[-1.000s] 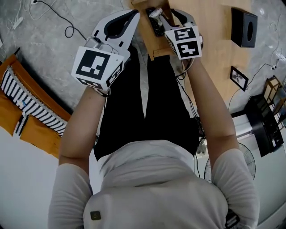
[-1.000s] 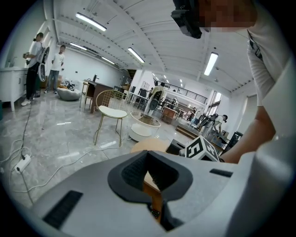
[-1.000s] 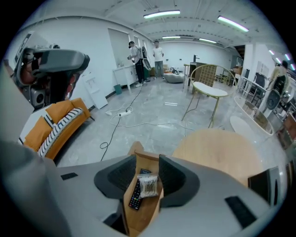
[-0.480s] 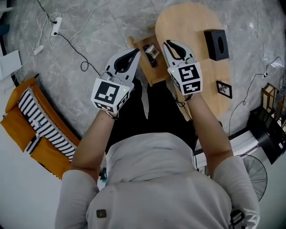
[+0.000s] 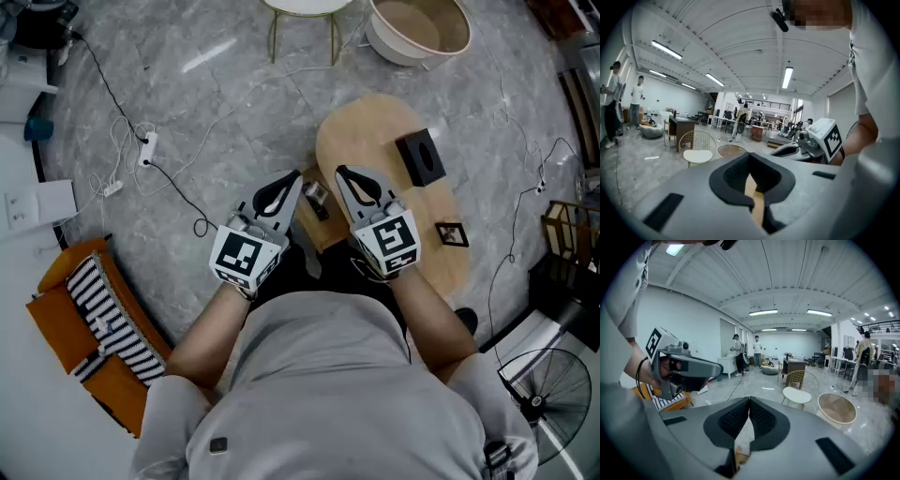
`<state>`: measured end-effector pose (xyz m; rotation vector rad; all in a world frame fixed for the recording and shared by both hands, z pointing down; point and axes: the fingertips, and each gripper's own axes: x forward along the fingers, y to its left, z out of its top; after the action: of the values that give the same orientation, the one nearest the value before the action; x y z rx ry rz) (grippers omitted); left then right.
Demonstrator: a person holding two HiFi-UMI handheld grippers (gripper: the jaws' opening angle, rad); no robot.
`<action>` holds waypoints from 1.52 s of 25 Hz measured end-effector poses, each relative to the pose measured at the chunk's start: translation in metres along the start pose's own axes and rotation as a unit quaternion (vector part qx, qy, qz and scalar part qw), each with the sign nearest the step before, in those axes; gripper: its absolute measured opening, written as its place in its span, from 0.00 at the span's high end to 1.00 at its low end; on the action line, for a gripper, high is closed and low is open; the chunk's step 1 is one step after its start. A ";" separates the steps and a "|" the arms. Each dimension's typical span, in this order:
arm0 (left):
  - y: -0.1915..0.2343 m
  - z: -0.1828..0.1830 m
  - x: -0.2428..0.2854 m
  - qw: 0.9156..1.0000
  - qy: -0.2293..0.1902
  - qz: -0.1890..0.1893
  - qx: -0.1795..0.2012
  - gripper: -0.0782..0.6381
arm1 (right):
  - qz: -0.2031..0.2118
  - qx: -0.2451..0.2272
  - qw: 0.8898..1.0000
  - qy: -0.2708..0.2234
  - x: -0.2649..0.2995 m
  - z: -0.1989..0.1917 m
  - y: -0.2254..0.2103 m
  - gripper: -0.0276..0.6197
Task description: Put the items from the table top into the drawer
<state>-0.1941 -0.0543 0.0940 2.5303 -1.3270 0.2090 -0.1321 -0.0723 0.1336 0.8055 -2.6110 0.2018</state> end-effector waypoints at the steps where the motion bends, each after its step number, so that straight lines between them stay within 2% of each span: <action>1: -0.005 0.014 -0.004 1.000 -0.007 -0.004 0.007 0.88 | -0.004 -0.004 1.000 -0.011 -0.009 0.015 0.000 0.91; 9: -0.051 0.084 -0.034 0.997 -0.054 -0.037 0.043 0.88 | -0.032 -0.033 0.995 -0.093 -0.071 0.110 0.009 0.91; 17: -0.071 0.128 -0.064 0.993 -0.095 -0.046 0.059 0.88 | -0.045 -0.066 0.988 -0.135 -0.107 0.162 0.027 0.91; 22: -0.069 0.134 -0.080 0.991 -0.093 -0.070 0.064 0.88 | -0.075 -0.051 0.986 -0.138 -0.119 0.162 0.041 0.91; 29: -0.084 0.129 -0.089 0.987 -0.082 -0.117 0.076 0.88 | -0.126 -0.023 0.984 -0.124 -0.146 0.137 0.056 0.91; 33: -0.110 0.125 -0.091 0.984 -0.081 -0.132 0.089 0.88 | -0.144 -0.022 0.981 -0.131 -0.172 0.128 0.056 0.91; 38: -0.148 0.119 -0.087 0.984 -0.079 -0.128 0.097 0.88 | -0.148 -0.032 0.979 -0.139 -0.216 0.113 0.055 0.91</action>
<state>-0.1219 0.0576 -0.0677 2.9043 -1.0635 0.0898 -0.0381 0.0547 -0.0596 1.2632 -2.6883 -0.0859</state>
